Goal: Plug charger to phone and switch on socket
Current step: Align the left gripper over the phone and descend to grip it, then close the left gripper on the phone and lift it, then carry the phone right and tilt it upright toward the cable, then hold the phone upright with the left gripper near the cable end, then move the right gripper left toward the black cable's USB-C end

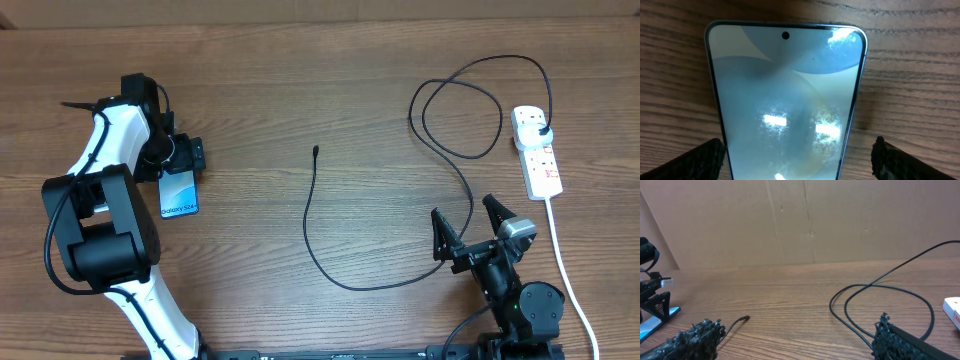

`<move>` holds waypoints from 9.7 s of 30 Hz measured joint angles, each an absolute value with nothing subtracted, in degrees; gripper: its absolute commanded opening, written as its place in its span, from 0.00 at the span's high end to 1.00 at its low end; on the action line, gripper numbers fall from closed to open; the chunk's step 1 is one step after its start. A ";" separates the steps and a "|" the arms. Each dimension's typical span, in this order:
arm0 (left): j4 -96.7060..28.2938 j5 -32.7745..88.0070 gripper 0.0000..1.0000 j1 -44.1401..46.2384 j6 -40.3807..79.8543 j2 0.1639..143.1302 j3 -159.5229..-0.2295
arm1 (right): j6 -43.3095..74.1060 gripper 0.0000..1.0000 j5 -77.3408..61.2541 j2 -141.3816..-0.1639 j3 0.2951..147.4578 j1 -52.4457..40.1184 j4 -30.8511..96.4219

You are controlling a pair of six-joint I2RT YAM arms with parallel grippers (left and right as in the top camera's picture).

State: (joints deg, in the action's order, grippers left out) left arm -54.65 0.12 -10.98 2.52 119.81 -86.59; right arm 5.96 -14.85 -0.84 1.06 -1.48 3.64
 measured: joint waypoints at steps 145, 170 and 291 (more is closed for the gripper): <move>-66.06 70.57 0.44 5.28 46.87 120.55 -94.98 | 5.96 0.00 -14.83 -0.84 1.06 -1.48 3.62; -66.06 83.22 0.46 5.28 58.22 120.57 -94.98 | 6.00 0.00 -14.85 -0.84 1.06 -1.50 3.68; -66.24 30.37 0.41 12.84 69.14 120.57 -95.09 | 53.98 0.31 -21.39 -86.98 43.13 -29.85 -1.74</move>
